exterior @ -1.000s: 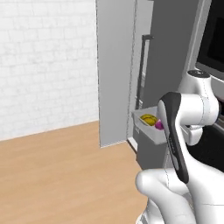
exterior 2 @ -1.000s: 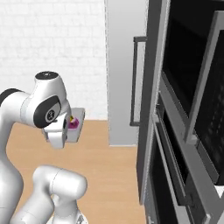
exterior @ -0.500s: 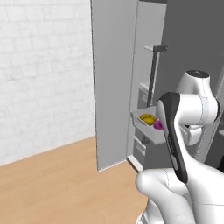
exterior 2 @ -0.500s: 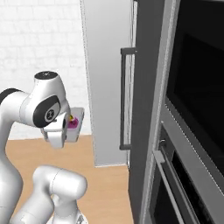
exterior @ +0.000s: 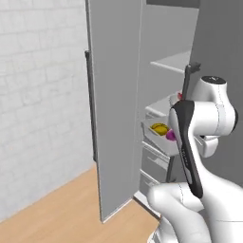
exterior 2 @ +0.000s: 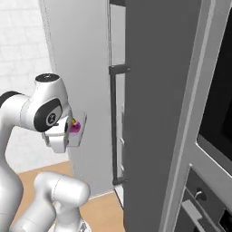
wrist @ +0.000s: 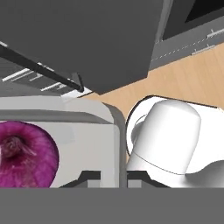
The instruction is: Take the meat container that has the steak and place it on the second highest rack of the freezer. Then take the vegetable container that has the onion and lemon and place it on the highest rack of the freezer.
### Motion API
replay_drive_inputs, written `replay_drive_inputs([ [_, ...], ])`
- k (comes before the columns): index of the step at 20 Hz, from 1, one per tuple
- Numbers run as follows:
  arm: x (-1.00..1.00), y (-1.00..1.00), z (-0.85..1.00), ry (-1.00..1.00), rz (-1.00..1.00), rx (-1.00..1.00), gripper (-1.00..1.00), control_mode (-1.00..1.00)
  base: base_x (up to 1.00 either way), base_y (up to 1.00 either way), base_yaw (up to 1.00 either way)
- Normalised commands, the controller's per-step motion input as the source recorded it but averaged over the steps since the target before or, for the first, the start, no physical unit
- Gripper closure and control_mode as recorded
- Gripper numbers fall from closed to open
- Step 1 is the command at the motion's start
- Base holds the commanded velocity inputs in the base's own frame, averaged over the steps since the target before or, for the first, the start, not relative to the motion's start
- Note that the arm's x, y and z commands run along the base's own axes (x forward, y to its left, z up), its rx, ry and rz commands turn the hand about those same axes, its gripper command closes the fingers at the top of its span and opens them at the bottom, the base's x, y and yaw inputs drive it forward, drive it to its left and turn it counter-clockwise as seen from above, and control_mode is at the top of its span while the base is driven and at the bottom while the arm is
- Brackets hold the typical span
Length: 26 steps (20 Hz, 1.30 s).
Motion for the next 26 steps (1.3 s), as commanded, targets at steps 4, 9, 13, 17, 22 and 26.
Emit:
replay_drive_inputs([
  [4, 0.00, 0.00, 0.00, 0.00, 0.00, 0.00, 1.00, 1.00, 0.46, 0.65, -0.52],
  [9, 0.00, 0.00, 0.00, 0.00, 0.00, 0.00, 1.00, 1.00, 0.32, 0.55, -0.54],
  [13, 0.00, 0.00, 0.00, 0.00, 0.00, 0.00, 1.00, 1.00, 0.26, 0.57, -0.53],
  [17, 0.00, 0.00, 0.00, 0.00, 0.00, 0.00, 1.00, 1.00, 0.24, 0.60, -0.52],
  [22, 0.00, 0.00, 0.00, 0.00, 0.00, 0.00, 1.00, 1.00, 0.02, 0.64, -0.48],
  [26, 0.00, 0.00, 0.00, 0.00, 0.00, 0.00, 1.00, 1.00, 0.01, 0.61, -0.48],
])
